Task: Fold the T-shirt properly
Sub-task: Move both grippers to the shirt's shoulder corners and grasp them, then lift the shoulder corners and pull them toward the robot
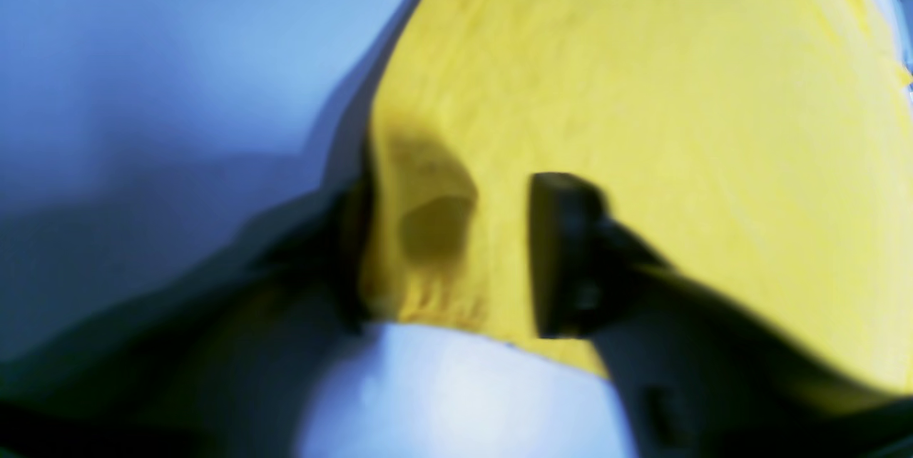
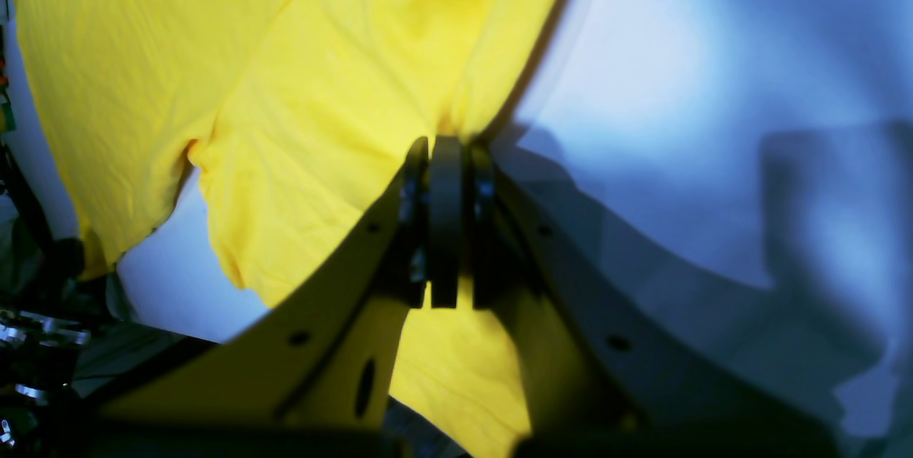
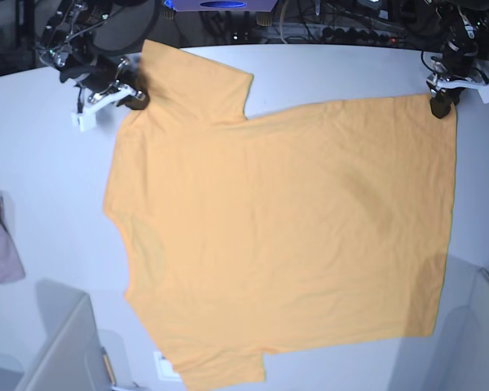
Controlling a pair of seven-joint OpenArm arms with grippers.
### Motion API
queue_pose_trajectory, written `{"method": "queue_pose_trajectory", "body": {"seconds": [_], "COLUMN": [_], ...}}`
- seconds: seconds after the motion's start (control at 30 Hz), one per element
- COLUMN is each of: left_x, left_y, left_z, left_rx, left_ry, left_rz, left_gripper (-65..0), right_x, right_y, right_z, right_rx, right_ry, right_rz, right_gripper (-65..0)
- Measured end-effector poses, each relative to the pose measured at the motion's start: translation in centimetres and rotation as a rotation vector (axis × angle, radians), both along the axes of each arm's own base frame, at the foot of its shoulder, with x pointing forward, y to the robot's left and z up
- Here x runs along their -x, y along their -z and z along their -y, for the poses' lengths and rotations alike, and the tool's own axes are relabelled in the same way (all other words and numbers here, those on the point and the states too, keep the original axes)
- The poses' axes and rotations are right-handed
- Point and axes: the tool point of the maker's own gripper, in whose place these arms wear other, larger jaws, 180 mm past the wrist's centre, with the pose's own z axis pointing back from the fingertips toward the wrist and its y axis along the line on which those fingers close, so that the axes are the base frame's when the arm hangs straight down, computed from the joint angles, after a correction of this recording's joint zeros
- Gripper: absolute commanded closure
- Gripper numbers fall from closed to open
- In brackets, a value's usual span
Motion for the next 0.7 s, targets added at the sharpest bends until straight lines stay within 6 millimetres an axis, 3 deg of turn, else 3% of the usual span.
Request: {"method": "queue_pose_trajectory", "body": {"seconds": [0.03,0.07,0.37,0.47,0.7], "left_x": [0.2,0.3,0.1,0.1,2.0], "left_y": [0.2,0.4,0.1,-0.1,-0.5], "left_z": [0.1,0.2,-0.2,-0.3,-0.9], "left_rx": [0.003,0.009,-0.012,-0.021,-0.065], "left_ry": [0.001,0.004,0.042,0.046,0.068], "left_rz": [-0.011,-0.02,-0.045,-0.045,-0.108], "left_gripper": [-4.3,0.0,0.0,0.0,0.0], "right_x": [0.0,0.0,0.2,1.2,3.4], "right_y": [0.0,0.0,0.0,-0.2,-0.9], "right_z": [0.0,0.0,0.1,0.3,0.9], "right_rx": [0.0,0.0,0.001,0.025,0.087], "right_ry": [0.0,0.0,0.007,-0.005,-0.024], "right_rz": [0.0,0.0,0.002,-0.011,-0.049], "right_gripper": [0.0,0.0,0.0,0.0,0.0]}}
